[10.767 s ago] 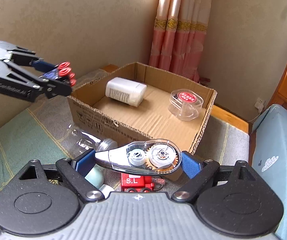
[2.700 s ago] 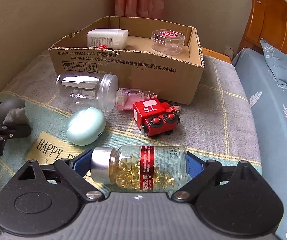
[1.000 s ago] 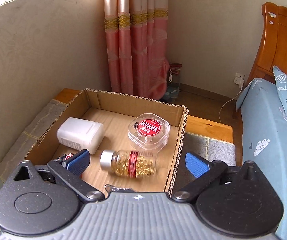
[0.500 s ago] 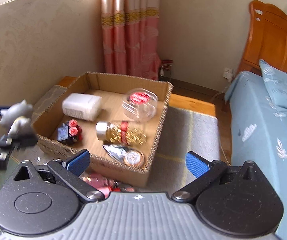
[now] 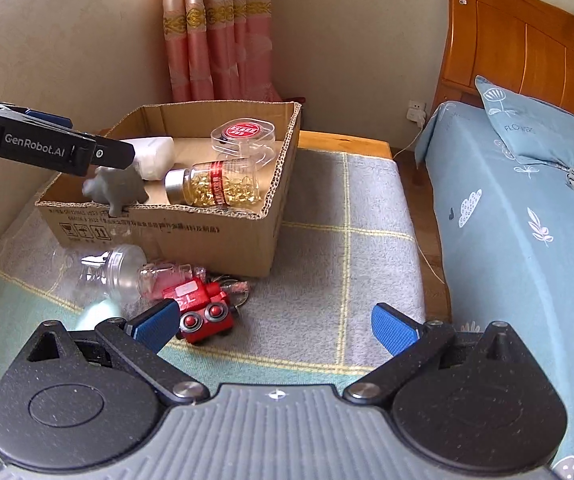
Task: Organize rigid objects
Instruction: 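Lower the elephant into the cardboard box with the left tool while the right tool drops the capsule bottle in, then grasp the clear plastic jar with the left tool while the right tool grasps the red S.L train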
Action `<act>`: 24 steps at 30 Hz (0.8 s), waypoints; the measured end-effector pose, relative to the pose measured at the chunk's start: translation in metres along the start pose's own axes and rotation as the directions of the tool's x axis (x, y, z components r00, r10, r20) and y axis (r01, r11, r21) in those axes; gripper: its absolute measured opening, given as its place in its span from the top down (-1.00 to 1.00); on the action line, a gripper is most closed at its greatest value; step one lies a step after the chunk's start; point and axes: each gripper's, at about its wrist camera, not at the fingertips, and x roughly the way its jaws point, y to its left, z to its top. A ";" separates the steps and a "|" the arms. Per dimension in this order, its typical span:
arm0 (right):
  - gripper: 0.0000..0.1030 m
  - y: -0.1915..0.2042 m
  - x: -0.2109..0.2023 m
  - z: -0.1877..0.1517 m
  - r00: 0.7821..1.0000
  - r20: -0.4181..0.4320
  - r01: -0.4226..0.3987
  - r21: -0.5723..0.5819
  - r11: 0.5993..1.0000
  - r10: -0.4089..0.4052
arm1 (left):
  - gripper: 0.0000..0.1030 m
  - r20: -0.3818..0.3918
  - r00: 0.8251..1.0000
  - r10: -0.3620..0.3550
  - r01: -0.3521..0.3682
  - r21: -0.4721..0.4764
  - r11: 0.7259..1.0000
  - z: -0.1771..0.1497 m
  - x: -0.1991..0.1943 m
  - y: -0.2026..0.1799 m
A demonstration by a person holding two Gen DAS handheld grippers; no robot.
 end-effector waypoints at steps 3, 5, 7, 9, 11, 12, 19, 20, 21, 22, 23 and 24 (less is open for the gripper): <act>-1.00 0.004 0.003 -0.006 1.000 -0.001 -0.017 0.001 1.000 0.017 | -0.92 -0.002 1.000 0.011 -0.011 -0.022 1.000 -0.008 -0.006 0.005; -1.00 0.008 0.006 -0.009 1.000 -0.005 -0.017 0.000 1.000 0.017 | -0.92 -0.008 1.000 0.022 -0.023 -0.033 0.999 -0.015 -0.010 0.009; -1.00 0.011 0.009 -0.013 1.000 -0.007 -0.021 0.000 1.000 0.021 | -0.93 -0.008 1.000 0.029 -0.029 -0.039 0.999 -0.022 -0.014 0.013; -1.00 0.014 0.012 -0.017 1.000 -0.012 -0.028 0.005 1.000 0.028 | -0.93 -0.014 0.999 0.043 -0.044 -0.048 0.998 -0.030 -0.019 0.015; -1.00 0.016 0.015 -0.021 0.999 -0.018 -0.034 0.007 0.999 0.035 | -0.93 -0.010 0.999 0.049 -0.049 -0.058 0.997 -0.039 -0.024 0.018; -1.00 0.018 0.017 -0.024 0.999 -0.021 -0.037 0.007 0.999 0.037 | -0.93 -0.012 0.999 0.051 -0.052 -0.069 0.996 -0.044 -0.025 0.019; -1.00 0.026 0.034 -0.040 0.998 -0.061 -0.024 -0.012 1.000 0.023 | -0.93 -0.027 0.997 0.073 -0.076 -0.139 0.987 -0.075 -0.033 0.026; -1.00 0.027 0.037 -0.042 0.997 -0.073 -0.021 -0.012 1.000 0.021 | -0.93 -0.027 0.997 0.078 -0.081 -0.149 0.985 -0.079 -0.033 0.026; -1.00 0.028 0.041 -0.046 0.996 -0.085 -0.017 -0.011 1.000 0.016 | -0.93 -0.031 0.997 0.076 -0.080 -0.162 0.984 -0.083 -0.033 0.027; -1.00 0.029 0.045 -0.049 0.995 -0.095 -0.013 -0.010 1.000 0.012 | -0.96 -0.038 0.997 0.067 -0.073 -0.177 0.982 -0.086 -0.031 0.028; -1.00 0.029 0.048 -0.052 0.994 -0.105 -0.010 -0.008 1.000 0.010 | -0.96 -0.045 0.997 0.056 -0.064 -0.187 0.980 -0.089 -0.029 0.028; -1.00 0.030 0.050 -0.055 0.993 -0.116 -0.011 -0.005 1.000 0.010 | -0.96 -0.054 0.998 0.045 -0.054 -0.192 0.980 -0.091 -0.026 0.027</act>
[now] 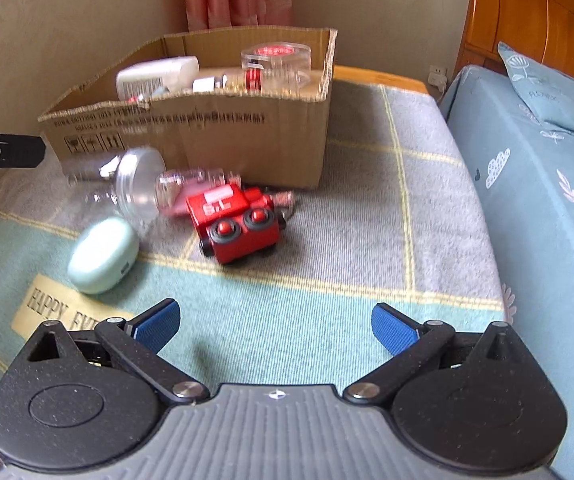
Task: Organize rigid objects
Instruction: 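Grasp the clear plastic jar with the left tool while the right tool grasps the red S.L train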
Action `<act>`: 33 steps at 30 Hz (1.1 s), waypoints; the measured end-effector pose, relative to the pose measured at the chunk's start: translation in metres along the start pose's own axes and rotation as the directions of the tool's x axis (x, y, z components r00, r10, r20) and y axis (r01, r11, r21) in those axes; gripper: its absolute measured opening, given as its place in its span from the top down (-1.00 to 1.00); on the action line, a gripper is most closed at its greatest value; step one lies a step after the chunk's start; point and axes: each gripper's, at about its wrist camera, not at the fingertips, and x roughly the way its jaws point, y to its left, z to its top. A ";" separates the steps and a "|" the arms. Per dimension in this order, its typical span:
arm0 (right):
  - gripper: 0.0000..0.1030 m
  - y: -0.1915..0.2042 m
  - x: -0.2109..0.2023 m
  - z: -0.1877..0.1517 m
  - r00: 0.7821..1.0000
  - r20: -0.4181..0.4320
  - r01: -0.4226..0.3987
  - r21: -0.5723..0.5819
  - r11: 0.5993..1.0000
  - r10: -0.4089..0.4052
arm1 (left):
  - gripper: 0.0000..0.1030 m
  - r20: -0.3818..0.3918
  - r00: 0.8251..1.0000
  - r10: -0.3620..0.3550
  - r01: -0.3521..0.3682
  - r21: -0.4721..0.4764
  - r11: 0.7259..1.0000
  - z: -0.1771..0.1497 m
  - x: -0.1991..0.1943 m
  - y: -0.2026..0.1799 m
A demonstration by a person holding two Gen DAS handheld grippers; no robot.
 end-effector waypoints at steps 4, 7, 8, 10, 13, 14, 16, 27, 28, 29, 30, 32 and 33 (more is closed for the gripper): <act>-1.00 0.006 0.001 -0.006 1.000 0.014 0.022 -0.041 0.999 -0.021 | -0.96 -0.043 0.999 -0.017 0.017 0.012 1.000 -0.008 0.015 -0.008; -1.00 0.006 0.001 -0.007 1.000 0.016 0.019 -0.041 0.999 -0.019 | -0.96 -0.070 0.997 -0.040 0.040 0.002 0.999 -0.010 0.028 -0.013; -1.00 0.006 0.000 -0.007 1.000 0.018 0.019 -0.042 0.999 -0.018 | -0.96 -0.076 0.996 -0.048 0.048 -0.006 0.999 -0.010 0.032 -0.013; -1.00 0.006 0.000 -0.008 1.000 0.025 0.017 -0.045 0.999 -0.016 | -0.96 -0.087 0.994 -0.063 0.061 -0.024 0.998 -0.010 0.039 -0.015; -1.00 0.005 0.000 -0.009 0.999 0.034 0.015 -0.047 0.999 -0.014 | -0.96 -0.087 0.993 -0.084 0.079 -0.058 0.995 -0.007 0.047 -0.017; -1.00 0.006 0.000 -0.009 0.999 0.037 0.015 -0.047 0.999 -0.014 | -0.96 -0.083 0.992 -0.091 0.085 -0.069 0.994 -0.006 0.048 -0.018; -1.00 0.006 0.000 -0.010 0.999 0.044 0.015 -0.047 0.999 -0.013 | -0.96 -0.075 0.992 -0.100 0.094 -0.081 0.992 -0.003 0.052 -0.021; -1.00 0.006 0.002 -0.009 0.998 0.055 0.002 -0.069 0.998 0.002 | -0.78 -0.077 0.996 0.040 -0.038 0.021 0.999 -0.006 0.064 -0.027; -1.00 0.007 0.003 -0.008 0.998 0.055 -0.004 -0.078 0.997 0.008 | -0.78 -0.083 0.995 0.063 -0.060 0.030 0.998 -0.007 0.062 -0.024; -1.00 0.007 0.004 -0.007 0.998 0.055 -0.010 -0.087 0.996 0.014 | -0.78 -0.087 0.993 0.080 -0.077 0.033 0.996 -0.009 0.061 -0.021; -1.00 0.007 0.005 -0.006 0.998 0.056 -0.018 -0.100 0.995 0.024 | -0.78 -0.085 0.993 0.086 -0.084 0.029 0.996 -0.011 0.058 -0.017; -1.00 0.008 0.009 -0.002 0.997 0.064 -0.037 -0.128 0.991 0.046 | -0.78 -0.093 0.992 0.080 -0.080 0.006 0.997 -0.014 0.055 -0.009; -1.00 0.009 0.011 0.001 0.996 0.071 -0.048 -0.143 0.989 0.059 | -0.78 -0.097 0.992 0.077 -0.078 -0.006 0.997 -0.016 0.054 -0.006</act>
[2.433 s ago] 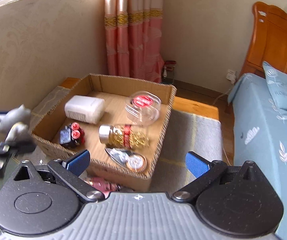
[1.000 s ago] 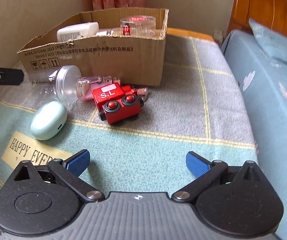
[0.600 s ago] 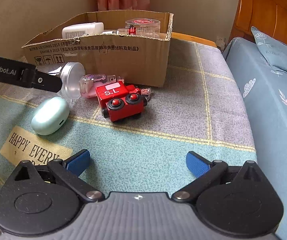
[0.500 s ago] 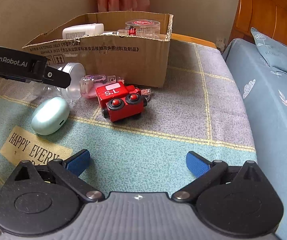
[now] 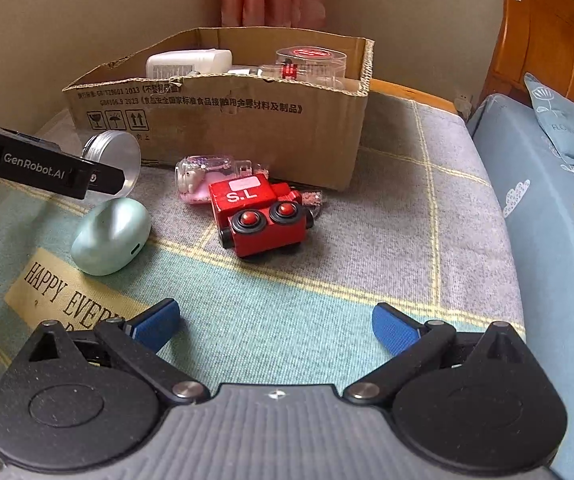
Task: Organize rigid objects
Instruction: 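Grasp the clear plastic jar with the left tool while the right tool grasps the red S.L train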
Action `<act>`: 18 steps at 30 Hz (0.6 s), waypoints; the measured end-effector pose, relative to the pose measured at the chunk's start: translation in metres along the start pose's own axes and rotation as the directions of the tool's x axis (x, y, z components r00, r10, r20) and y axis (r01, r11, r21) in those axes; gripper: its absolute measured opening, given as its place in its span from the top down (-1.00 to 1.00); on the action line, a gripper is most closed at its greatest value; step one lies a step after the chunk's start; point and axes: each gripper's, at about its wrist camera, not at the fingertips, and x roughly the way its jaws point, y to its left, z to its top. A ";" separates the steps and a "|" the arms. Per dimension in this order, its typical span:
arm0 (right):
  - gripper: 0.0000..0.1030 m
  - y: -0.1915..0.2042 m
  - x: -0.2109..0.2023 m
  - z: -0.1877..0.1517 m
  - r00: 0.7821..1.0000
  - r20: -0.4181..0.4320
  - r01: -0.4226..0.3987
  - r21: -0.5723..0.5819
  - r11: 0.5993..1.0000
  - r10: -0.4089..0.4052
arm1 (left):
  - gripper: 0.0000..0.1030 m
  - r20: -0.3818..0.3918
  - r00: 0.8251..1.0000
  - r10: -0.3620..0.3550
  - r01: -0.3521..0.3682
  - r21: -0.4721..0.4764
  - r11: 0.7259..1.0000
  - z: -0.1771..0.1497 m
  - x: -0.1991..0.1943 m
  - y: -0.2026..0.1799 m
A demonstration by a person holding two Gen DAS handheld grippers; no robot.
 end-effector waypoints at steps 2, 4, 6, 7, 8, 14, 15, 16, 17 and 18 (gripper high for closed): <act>-1.00 -0.001 0.006 0.006 1.000 0.015 -0.022 -0.024 0.999 0.022 | -0.78 0.000 1.000 0.003 -0.003 -0.015 1.000 -0.003 -0.002 0.004; -1.00 -0.003 0.014 0.014 0.999 0.031 -0.037 -0.043 0.998 0.038 | -0.80 -0.002 1.000 -0.004 0.004 -0.025 1.000 -0.005 -0.002 0.005; -1.00 -0.005 0.020 0.020 0.998 0.047 -0.032 -0.056 0.998 0.035 | -0.80 -0.005 1.000 -0.018 0.018 -0.042 0.999 -0.006 -0.003 0.005; -0.98 -0.004 0.021 0.023 0.998 0.064 -0.012 -0.067 0.998 0.016 | -0.81 -0.007 1.000 -0.023 0.022 -0.047 0.999 -0.007 -0.003 0.006; -0.89 -0.004 0.022 0.025 0.997 0.079 0.001 -0.076 0.997 0.005 | -0.81 -0.008 1.000 -0.026 0.025 -0.050 0.998 -0.008 -0.004 0.006; -0.23 0.004 0.017 0.029 0.995 0.097 -0.008 -0.119 0.993 0.020 | -0.81 -0.001 0.999 -0.043 0.042 -0.064 0.997 -0.008 -0.007 0.009; -0.23 0.005 0.015 0.028 0.995 0.095 -0.006 -0.118 0.993 0.017 | -0.81 0.002 0.999 -0.042 0.042 -0.063 0.997 -0.008 -0.008 0.009; -0.23 0.007 0.013 0.026 0.995 0.094 -0.001 -0.118 0.993 0.013 | -0.81 0.003 0.999 -0.043 0.043 -0.063 0.997 -0.008 -0.008 0.009; -0.23 0.008 0.011 0.023 0.995 0.095 0.000 -0.120 0.993 0.012 | -0.81 0.003 0.999 -0.043 0.043 -0.064 0.997 -0.009 -0.008 0.010; -0.23 0.009 0.009 0.021 0.995 0.094 -0.002 -0.120 0.993 0.013 | -0.81 0.003 0.999 -0.045 0.045 -0.065 0.997 -0.009 -0.008 0.010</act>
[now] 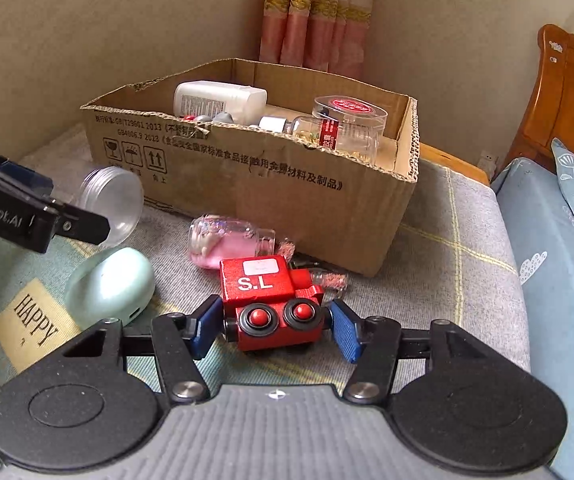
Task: Organize rigid objects
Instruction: 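Grasp the clear plastic jar with the left tool while the right tool grasps the red S.L train, then lift the clear jar with the left tool while the right tool carries the train toward the box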
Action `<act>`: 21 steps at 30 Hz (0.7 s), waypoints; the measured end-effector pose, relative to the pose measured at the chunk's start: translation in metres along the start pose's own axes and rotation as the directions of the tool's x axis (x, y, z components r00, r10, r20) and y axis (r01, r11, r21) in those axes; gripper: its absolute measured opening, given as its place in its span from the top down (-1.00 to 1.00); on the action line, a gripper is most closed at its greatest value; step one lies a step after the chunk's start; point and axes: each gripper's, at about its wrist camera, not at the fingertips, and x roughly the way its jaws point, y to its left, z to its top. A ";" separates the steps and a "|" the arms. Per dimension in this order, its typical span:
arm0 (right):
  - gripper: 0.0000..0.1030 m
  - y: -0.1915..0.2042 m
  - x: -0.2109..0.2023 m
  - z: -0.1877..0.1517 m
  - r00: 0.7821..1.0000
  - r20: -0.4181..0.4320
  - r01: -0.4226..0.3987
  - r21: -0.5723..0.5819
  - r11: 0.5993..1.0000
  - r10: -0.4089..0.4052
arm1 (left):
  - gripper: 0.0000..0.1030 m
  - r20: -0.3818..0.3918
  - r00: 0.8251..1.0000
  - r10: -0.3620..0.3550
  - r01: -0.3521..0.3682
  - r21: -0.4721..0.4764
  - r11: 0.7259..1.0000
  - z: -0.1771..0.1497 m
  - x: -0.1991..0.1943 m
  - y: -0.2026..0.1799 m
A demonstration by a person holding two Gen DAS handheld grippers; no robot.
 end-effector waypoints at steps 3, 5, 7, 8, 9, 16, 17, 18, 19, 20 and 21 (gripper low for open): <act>-0.23 0.002 -0.009 -0.007 1.000 -0.012 -0.001 0.019 1.000 0.001 | -0.81 -0.003 1.000 -0.003 0.003 0.002 1.000 -0.001 0.000 0.000; -0.23 0.002 -0.015 -0.012 1.000 -0.017 0.005 0.032 0.999 -0.004 | -0.81 -0.005 1.000 -0.006 0.006 0.002 1.000 -0.001 0.000 0.000; -0.23 0.003 -0.021 -0.017 1.000 -0.021 0.007 0.047 0.999 -0.006 | -0.81 -0.004 1.000 -0.009 0.009 0.005 1.000 -0.001 -0.001 0.000; -0.23 0.003 -0.024 -0.019 1.000 -0.022 0.010 0.055 0.998 -0.009 | -0.81 -0.003 1.000 -0.008 0.008 0.007 1.000 -0.001 -0.001 0.000; -0.23 0.004 -0.027 -0.021 1.000 -0.025 0.015 0.061 0.998 -0.014 | -0.81 -0.003 1.000 -0.008 0.008 0.008 1.000 -0.001 -0.001 0.000; -0.25 0.008 -0.034 -0.031 0.999 -0.027 0.025 0.079 0.997 -0.023 | -0.85 -0.008 1.000 -0.004 0.004 0.016 1.000 0.001 0.004 -0.003; -0.27 0.008 -0.034 -0.031 0.999 -0.026 0.027 0.076 0.997 -0.025 | -0.85 -0.008 1.000 0.001 -0.001 0.018 1.000 0.002 0.005 -0.004; -0.29 0.008 -0.034 -0.030 0.999 -0.026 0.028 0.075 0.997 -0.026 | -0.85 -0.008 1.000 0.008 -0.008 0.018 1.000 0.002 0.006 -0.005; -0.34 0.008 -0.033 -0.030 0.999 -0.027 0.027 0.075 0.997 -0.026 | -0.85 -0.009 1.000 0.011 -0.011 0.015 1.000 0.003 0.007 -0.005; -0.38 0.008 -0.032 -0.030 0.999 -0.028 0.025 0.076 0.997 -0.023 | -0.85 -0.008 1.000 0.013 -0.013 0.013 1.000 0.004 0.008 -0.005; -0.38 0.007 -0.032 -0.029 0.999 -0.028 0.025 0.077 0.997 -0.023 | -0.85 -0.007 1.000 0.014 -0.014 0.011 1.000 0.004 0.008 -0.005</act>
